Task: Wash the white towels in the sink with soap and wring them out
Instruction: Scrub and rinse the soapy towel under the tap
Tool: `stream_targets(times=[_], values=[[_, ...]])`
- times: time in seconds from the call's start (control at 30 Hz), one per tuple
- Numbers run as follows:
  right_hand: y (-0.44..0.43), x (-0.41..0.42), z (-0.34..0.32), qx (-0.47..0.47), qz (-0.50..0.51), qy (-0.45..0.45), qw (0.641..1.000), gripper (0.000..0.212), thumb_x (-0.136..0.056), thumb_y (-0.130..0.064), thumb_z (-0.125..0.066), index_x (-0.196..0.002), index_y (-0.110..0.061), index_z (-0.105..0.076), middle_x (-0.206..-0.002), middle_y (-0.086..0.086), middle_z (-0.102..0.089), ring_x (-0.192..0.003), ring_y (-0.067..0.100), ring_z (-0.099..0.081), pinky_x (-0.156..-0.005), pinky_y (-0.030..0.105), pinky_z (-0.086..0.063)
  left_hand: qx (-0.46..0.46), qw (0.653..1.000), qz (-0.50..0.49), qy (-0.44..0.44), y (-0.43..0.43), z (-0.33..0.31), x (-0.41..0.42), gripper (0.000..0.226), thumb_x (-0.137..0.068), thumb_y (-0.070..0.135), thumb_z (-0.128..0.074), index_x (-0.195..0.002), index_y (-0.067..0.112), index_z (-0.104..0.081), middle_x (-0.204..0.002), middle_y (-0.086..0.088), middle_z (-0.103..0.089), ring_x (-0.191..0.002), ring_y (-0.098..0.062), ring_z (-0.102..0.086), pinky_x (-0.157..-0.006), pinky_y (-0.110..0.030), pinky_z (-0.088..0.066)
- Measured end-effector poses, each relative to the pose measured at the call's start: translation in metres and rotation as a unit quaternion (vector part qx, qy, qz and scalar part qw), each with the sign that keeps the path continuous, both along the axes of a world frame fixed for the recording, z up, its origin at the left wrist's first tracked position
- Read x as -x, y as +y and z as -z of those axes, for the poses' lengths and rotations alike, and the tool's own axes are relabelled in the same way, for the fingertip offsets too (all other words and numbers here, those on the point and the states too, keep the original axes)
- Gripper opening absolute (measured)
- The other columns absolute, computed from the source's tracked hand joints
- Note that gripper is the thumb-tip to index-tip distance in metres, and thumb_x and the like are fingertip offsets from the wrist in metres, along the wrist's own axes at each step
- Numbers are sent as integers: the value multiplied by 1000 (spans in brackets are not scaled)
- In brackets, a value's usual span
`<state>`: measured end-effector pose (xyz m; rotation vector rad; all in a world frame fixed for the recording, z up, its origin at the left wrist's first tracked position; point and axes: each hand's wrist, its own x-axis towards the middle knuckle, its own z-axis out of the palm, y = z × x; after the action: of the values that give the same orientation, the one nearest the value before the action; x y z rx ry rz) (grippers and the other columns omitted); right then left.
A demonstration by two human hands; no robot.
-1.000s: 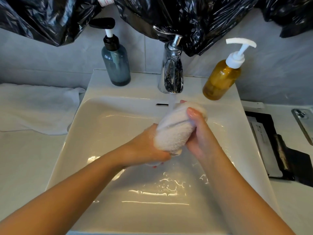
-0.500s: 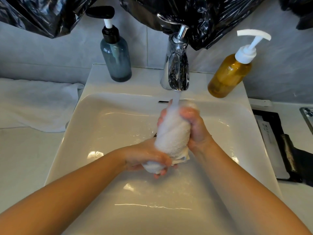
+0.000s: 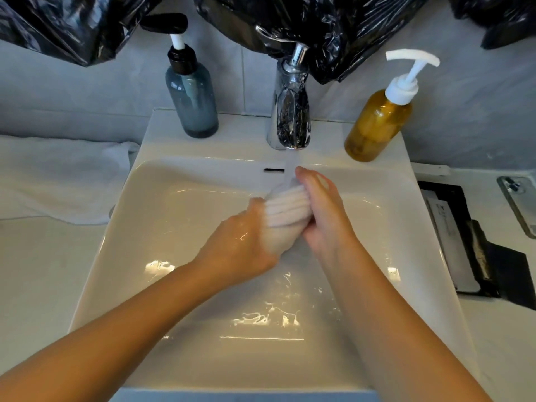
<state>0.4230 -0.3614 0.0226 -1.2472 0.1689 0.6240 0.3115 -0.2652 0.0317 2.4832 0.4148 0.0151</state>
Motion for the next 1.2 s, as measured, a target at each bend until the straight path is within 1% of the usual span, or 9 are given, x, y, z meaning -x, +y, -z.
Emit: stream_targets(times=[0.1,0.3,0.47,0.53,0.7,0.8,0.97,1.07,1.2], values=[[-1,-3,1,-67,-22,-4,997,25,-62,-15,-73,-83,-10,-61,-93,21,-67,-92,29,-70,-83,39,-55,70,997,30,19,6,-2,3,65,-75,22,-71,-127,20,-32,-95,0,-63,-80,-28,-65,-63,-37,-50],[-2,3,5,-174,-85,-61,979,27,-60,-9,-71,-86,-9,-62,-78,10,-71,-68,25,-68,-62,34,-57,372,927,15,33,15,20,4,71,-53,17,-72,-118,12,-43,-96,-11,-56,-70,-20,-55,-55,-41,-44],[5,-1,0,-123,-132,-111,977,41,-57,-23,-75,-92,-10,-58,-82,10,-70,-74,27,-68,-65,36,-56,286,954,-40,79,15,35,-5,54,-48,33,-68,-100,26,-55,-78,3,-61,-61,-9,-58,-48,-30,-47],[6,-3,-1,-99,-144,-130,976,44,-56,-24,-76,-94,-10,-58,-85,11,-70,-78,29,-69,-69,40,-57,309,948,-29,66,14,30,-5,36,-56,22,-67,-89,27,-56,-69,5,-56,-57,-9,-53,-51,-30,-44],[8,0,5,-107,-119,-98,982,50,-53,-23,-79,-97,-11,-58,-93,13,-73,-89,33,-73,-74,41,-60,396,915,23,65,25,26,-2,63,-61,6,-74,-119,18,-54,-95,-21,-64,-74,-27,-64,-62,-52,-57],[11,-1,4,-96,-131,-110,981,51,-50,-23,-77,-95,-11,-57,-86,13,-72,-79,33,-72,-70,44,-57,473,878,22,69,16,23,0,62,-63,0,-65,-122,8,-47,-80,-34,-55,-55,-26,-52,-50,-33,-48],[10,-7,-4,-76,-168,-133,974,43,-53,-20,-73,-89,-7,-53,-78,11,-69,-69,28,-67,-65,39,-55,534,842,9,76,5,18,2,60,-59,-3,-56,-115,14,-44,-54,5,-53,-41,-13,-41,-42,-18,-36],[10,-10,-5,-47,-154,-137,977,36,-64,-14,-73,-95,-8,-56,-84,9,-72,-79,30,-68,-72,39,-56,528,847,20,63,4,14,-1,45,-62,-1,-58,-103,15,-48,-52,7,-56,-42,-12,-46,-43,-19,-38],[-5,-11,5,-121,-160,-66,977,83,-61,-33,-89,-131,-10,-50,-123,20,-64,-111,35,-63,-94,47,-54,530,846,53,40,10,7,4,37,-64,6,-69,-96,9,-51,-54,-1,-58,-44,-15,-49,-45,-22,-42]])
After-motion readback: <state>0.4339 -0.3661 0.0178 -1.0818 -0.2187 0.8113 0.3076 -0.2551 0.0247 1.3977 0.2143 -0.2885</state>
